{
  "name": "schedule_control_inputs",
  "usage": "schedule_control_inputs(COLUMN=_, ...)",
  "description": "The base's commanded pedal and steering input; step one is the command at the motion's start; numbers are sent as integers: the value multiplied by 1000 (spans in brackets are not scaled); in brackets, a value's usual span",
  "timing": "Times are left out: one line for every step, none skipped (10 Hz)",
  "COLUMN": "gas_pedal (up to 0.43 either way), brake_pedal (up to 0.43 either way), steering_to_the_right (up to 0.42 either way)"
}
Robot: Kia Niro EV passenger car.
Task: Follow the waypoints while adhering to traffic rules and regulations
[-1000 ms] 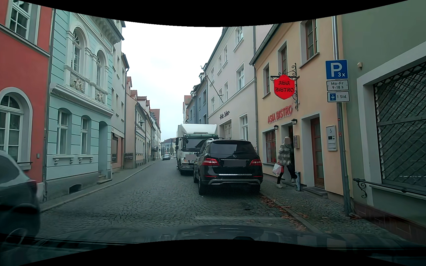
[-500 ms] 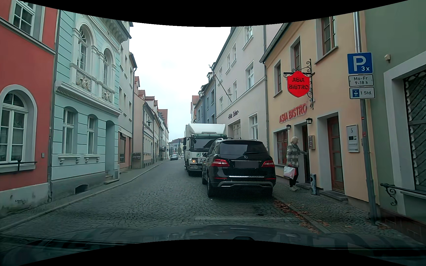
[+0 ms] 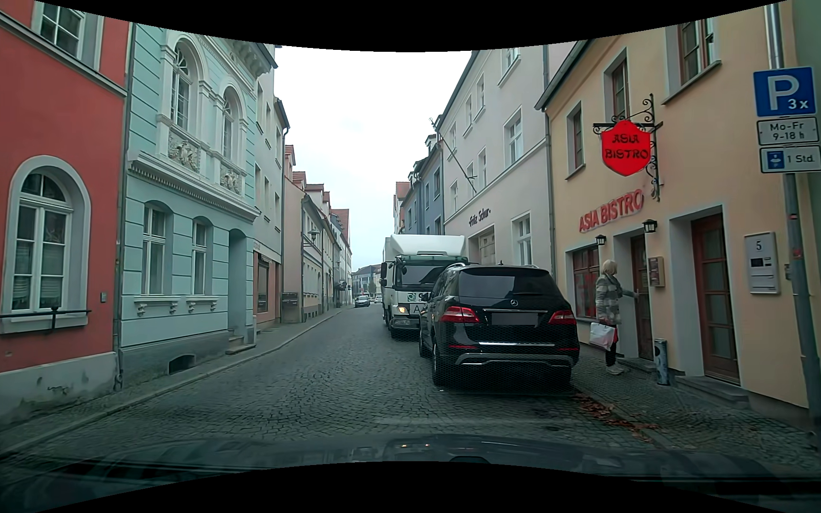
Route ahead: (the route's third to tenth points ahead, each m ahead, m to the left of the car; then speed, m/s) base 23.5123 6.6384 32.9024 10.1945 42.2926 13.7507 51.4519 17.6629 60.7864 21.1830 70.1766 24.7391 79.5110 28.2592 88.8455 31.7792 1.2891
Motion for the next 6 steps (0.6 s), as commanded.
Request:
schedule_control_inputs(gas_pedal=177, brake_pedal=0, steering_to_the_right=-615)
schedule_control_inputs(gas_pedal=177, brake_pedal=0, steering_to_the_right=-616)
schedule_control_inputs(gas_pedal=177, brake_pedal=0, steering_to_the_right=-610)
schedule_control_inputs(gas_pedal=177, brake_pedal=0, steering_to_the_right=-598)
schedule_control_inputs(gas_pedal=177, brake_pedal=0, steering_to_the_right=-579)
schedule_control_inputs(gas_pedal=177, brake_pedal=0, steering_to_the_right=-559)
